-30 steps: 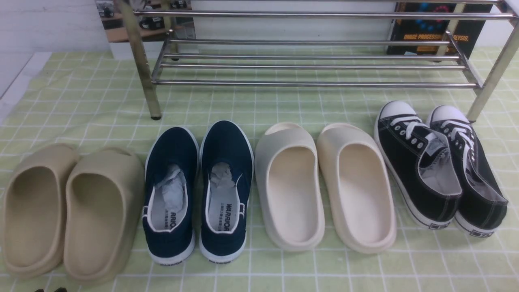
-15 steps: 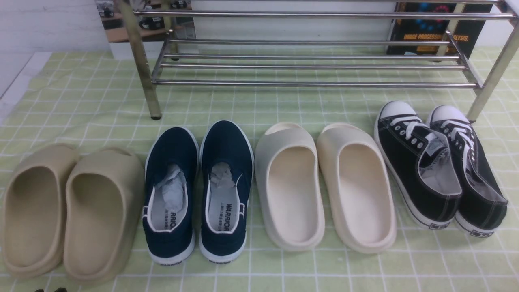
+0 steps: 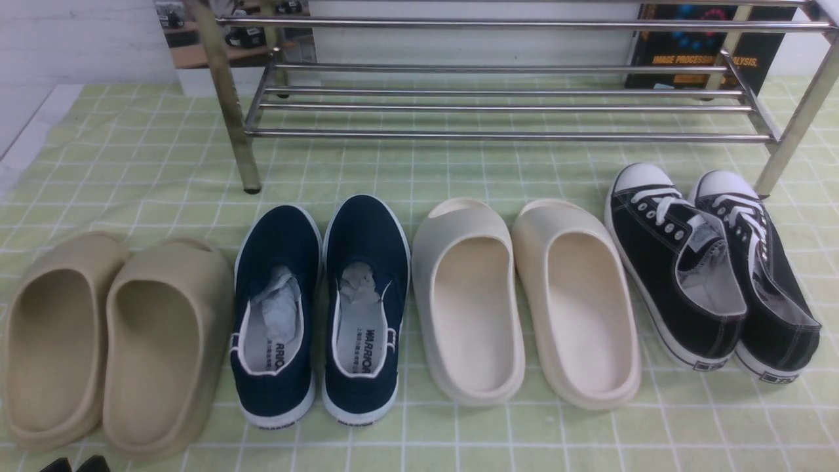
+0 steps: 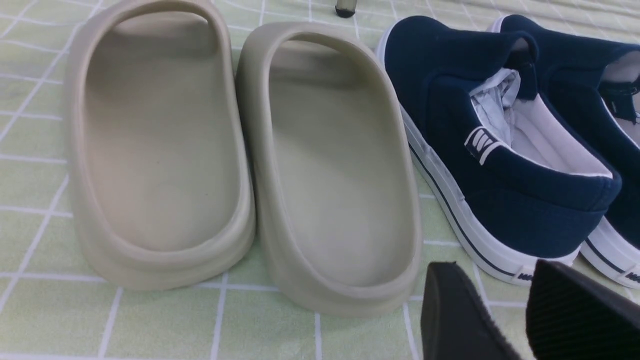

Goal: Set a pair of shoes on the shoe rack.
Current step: Use the right arm to grab the shoe closest to it

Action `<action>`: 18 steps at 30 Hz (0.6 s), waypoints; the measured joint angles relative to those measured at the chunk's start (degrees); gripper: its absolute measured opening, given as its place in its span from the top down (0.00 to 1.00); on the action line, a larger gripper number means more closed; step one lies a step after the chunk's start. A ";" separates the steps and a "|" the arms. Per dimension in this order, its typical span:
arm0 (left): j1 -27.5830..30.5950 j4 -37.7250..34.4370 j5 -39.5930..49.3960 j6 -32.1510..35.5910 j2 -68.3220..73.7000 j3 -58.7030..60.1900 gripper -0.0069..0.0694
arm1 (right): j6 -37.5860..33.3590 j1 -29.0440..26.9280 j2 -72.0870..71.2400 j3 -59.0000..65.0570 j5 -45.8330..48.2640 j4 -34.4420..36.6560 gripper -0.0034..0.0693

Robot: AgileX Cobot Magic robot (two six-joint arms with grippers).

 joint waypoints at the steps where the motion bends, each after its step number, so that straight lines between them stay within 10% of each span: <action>1: 0.00 0.00 0.00 0.00 0.00 0.00 0.60 | 0.00 0.00 0.00 0.00 0.00 0.00 0.76; 10: 0.00 -0.05 0.00 0.00 0.00 0.00 0.60 | 0.00 0.00 0.00 0.54 -4.64 0.00 0.75; 18: 0.00 -0.05 -4.11 0.00 0.00 0.00 0.60 | 3.91 0.00 0.00 0.55 -30.06 0.09 0.73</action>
